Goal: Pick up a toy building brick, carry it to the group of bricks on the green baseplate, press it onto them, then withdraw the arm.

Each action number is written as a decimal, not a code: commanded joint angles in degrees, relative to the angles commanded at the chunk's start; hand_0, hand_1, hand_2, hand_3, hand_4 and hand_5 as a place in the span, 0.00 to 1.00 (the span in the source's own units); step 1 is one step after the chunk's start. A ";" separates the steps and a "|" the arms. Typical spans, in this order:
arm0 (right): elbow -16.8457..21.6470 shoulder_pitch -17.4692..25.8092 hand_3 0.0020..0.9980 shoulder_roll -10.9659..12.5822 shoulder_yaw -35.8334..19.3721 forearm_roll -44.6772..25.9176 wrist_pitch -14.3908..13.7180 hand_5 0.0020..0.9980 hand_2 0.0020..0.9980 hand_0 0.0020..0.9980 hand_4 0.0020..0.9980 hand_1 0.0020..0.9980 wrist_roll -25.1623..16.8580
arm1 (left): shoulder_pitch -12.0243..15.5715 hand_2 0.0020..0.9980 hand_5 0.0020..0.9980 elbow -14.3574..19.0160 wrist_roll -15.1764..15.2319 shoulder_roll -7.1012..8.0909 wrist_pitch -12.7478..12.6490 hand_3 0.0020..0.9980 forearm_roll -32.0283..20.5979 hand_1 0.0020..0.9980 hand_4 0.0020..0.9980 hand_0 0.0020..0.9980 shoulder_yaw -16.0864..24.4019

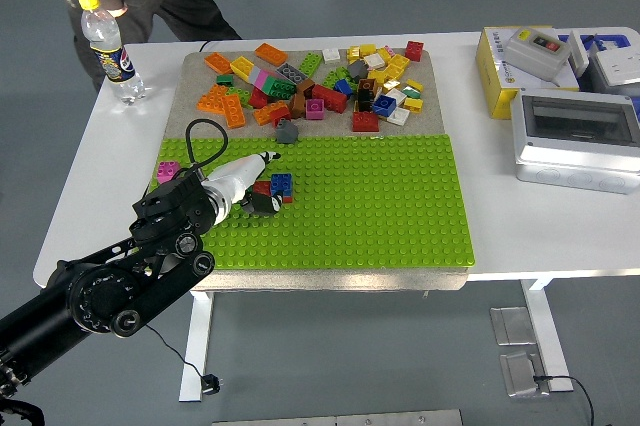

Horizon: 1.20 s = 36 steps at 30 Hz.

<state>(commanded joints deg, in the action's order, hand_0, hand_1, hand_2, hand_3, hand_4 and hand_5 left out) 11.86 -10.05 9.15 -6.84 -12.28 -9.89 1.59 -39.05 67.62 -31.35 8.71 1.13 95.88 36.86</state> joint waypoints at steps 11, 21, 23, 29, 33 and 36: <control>-0.06 0.19 0.72 0.14 -0.64 0.30 0.02 0.85 0.75 0.71 0.45 0.68 -0.04 | 2.25 0.95 0.40 8.81 -2.05 3.02 1.40 0.63 4.38 0.96 0.52 1.00 4.11; -0.11 0.24 0.72 0.18 -0.76 0.53 0.03 0.86 0.75 0.71 0.45 0.68 -0.04 | 3.49 0.95 0.44 13.61 -3.34 4.02 1.17 0.59 8.67 0.95 0.53 1.00 2.30; -0.11 0.22 0.72 0.15 -0.72 0.52 0.03 0.86 0.75 0.71 0.45 0.68 -0.03 | 3.39 0.95 0.45 12.89 -2.60 3.90 0.18 0.59 8.95 0.95 0.53 1.00 1.43; -0.09 0.11 0.72 0.13 -0.66 0.47 0.05 0.85 0.75 0.71 0.45 0.68 -0.04 | 3.02 0.95 0.46 10.40 -0.70 3.49 -2.40 0.59 8.95 0.95 0.52 1.00 -0.44; -0.07 0.03 0.72 0.11 -0.65 0.49 0.07 0.85 0.75 0.71 0.45 0.68 -0.04 | 2.79 0.95 0.46 8.84 0.07 3.14 -3.49 0.59 8.84 0.95 0.52 1.00 -1.22; -0.05 0.00 0.71 0.08 -0.67 0.51 0.07 0.86 0.75 0.71 0.45 0.68 -0.05 | 2.73 0.95 0.45 7.53 0.44 2.89 -3.90 0.59 8.70 0.95 0.51 1.00 -1.72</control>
<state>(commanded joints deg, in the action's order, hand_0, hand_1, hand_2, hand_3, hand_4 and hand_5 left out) 11.80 -10.05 9.23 -7.51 -11.77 -9.82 1.55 -36.32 75.15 -30.91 11.60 -2.78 104.58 35.15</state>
